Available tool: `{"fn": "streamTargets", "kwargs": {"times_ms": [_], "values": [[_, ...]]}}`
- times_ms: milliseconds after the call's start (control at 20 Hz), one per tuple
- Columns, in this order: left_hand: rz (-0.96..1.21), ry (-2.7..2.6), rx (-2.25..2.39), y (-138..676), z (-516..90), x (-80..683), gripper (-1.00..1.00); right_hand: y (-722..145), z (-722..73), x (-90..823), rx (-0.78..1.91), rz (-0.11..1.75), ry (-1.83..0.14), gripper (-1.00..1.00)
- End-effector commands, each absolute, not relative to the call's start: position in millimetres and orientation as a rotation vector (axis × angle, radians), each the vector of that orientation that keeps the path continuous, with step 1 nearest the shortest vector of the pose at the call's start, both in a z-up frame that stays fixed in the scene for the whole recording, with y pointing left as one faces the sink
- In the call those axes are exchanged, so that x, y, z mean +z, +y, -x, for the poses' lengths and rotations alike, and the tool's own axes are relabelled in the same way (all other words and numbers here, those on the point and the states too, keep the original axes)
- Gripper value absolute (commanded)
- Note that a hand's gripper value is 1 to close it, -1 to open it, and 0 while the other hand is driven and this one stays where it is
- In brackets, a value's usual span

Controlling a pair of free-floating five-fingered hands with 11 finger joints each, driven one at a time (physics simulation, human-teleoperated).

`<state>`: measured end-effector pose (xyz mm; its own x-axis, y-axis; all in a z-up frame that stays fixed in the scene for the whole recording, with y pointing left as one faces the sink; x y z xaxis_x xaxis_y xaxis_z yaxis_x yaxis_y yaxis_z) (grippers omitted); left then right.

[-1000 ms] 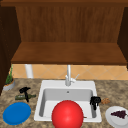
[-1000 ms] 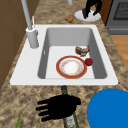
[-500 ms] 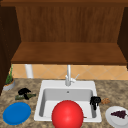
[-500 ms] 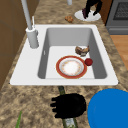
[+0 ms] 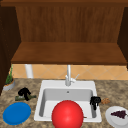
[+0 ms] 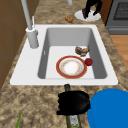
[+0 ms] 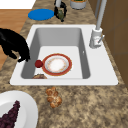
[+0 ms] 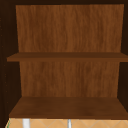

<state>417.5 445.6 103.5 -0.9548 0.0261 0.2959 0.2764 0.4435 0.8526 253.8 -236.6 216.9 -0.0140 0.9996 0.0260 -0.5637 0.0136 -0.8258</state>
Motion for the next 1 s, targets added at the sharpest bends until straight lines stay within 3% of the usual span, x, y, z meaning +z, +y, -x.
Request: {"fn": "streamTargets", "kwargs": {"times_ms": [0, 350, 950], "values": [[0.273, -2.47, -1.503, 456, -420, 104, 1.0, -237, -254, 217, 1.435, 0.734, -0.782, 0.0], [0.304, -2.432, -1.571, 448, -439, 156, 1.0, -237, -254, 217, 1.435, 0.734, -0.782, 0.0], [0.266, -2.478, -1.54, 400, -403, 247, 1.0, -237, -254, 217, 1.435, 0.734, -0.782, 0.0]]}}
